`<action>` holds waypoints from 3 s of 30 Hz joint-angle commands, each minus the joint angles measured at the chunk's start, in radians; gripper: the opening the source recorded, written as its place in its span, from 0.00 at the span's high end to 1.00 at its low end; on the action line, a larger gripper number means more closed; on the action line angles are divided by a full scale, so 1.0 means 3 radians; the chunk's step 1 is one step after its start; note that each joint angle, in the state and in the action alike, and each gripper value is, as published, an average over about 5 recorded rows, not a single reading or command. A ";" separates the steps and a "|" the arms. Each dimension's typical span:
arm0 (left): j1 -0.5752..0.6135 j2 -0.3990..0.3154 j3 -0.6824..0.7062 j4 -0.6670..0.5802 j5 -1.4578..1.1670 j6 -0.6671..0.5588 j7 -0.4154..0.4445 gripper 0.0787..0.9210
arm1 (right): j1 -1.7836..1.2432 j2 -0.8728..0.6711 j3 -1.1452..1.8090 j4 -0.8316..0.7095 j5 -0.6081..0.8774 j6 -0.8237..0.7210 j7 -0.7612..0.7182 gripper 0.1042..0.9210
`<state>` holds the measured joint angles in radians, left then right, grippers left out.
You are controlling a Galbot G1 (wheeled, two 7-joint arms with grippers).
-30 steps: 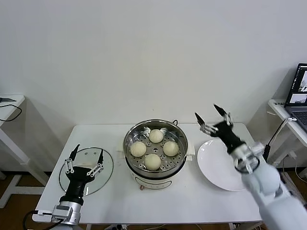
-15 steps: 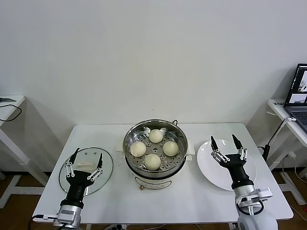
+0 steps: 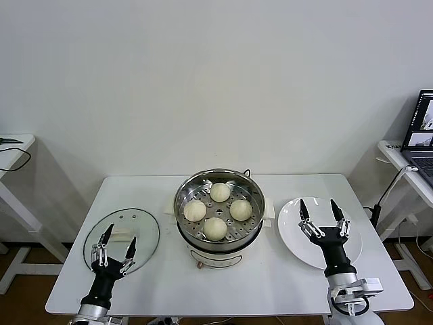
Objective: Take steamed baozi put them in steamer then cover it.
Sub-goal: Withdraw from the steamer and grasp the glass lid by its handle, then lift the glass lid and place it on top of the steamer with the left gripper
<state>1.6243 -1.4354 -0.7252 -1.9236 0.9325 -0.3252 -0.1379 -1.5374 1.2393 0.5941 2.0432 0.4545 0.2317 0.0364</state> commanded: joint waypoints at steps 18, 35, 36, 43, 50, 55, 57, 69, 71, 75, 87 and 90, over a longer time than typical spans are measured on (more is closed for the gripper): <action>-0.0726 0.0094 -0.0244 0.1149 0.1571 0.0104 -0.0295 0.12 | -0.0006 0.0110 -0.0016 -0.0054 -0.0087 0.0026 0.0027 0.12; -0.1175 0.0080 -0.0200 0.1495 0.1708 0.0246 -0.0279 0.12 | 0.0016 0.0103 -0.0012 -0.0140 -0.0141 0.0089 0.0020 0.12; -0.1195 0.0079 -0.0196 0.1512 0.1718 0.0251 -0.0279 0.12 | 0.0016 0.0103 -0.0010 -0.0143 -0.0144 0.0095 0.0020 0.12; -0.1343 0.0058 -0.0177 0.1631 0.1801 0.0279 -0.0280 0.12 | 0.0005 0.0099 0.0000 -0.0162 -0.0169 0.0134 0.0018 0.12; -0.1438 0.0022 -0.0165 0.1683 0.1851 0.0309 -0.0282 0.12 | 0.0003 0.0103 -0.0004 -0.0177 -0.0185 0.0150 0.0016 0.12; -0.1502 0.0011 -0.0153 0.1770 0.1854 0.0339 -0.0292 0.12 | 0.0000 0.0104 -0.0002 -0.0178 -0.0199 0.0166 0.0013 0.12; -0.1523 0.0011 -0.0149 0.1808 0.1854 0.0349 -0.0293 0.12 | -0.0003 0.0104 0.0000 -0.0185 -0.0209 0.0180 0.0012 0.12; -0.1522 -0.0002 -0.0137 0.1901 0.1900 0.0313 -0.0319 0.43 | 0.0014 0.0119 -0.0019 -0.0256 -0.0228 0.0235 -0.0001 0.12; -0.1522 -0.0008 -0.0142 0.1890 0.1905 0.0314 -0.0329 0.50 | 0.0018 0.0118 -0.0024 -0.0255 -0.0226 0.0235 -0.0001 0.12; -0.1505 -0.0011 -0.0157 0.1817 0.1906 0.0326 -0.0353 0.64 | 0.0024 0.0114 -0.0025 -0.0248 -0.0223 0.0235 0.0001 0.12; -0.1247 0.0005 -0.0318 0.0937 0.2029 0.0493 -0.0362 0.86 | 0.0110 0.0113 -0.0045 -0.0224 -0.0203 0.0208 0.0003 0.12; -0.1106 0.0054 -0.0368 0.0613 0.1957 0.0579 -0.0324 0.86 | 0.0135 0.0110 -0.0060 -0.0218 -0.0202 0.0178 0.0004 0.12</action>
<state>1.2220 -1.4349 -0.8039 -1.4995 1.5241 -0.1892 -0.2446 -1.5065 1.2728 0.5783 1.9759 0.3931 0.2936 0.0369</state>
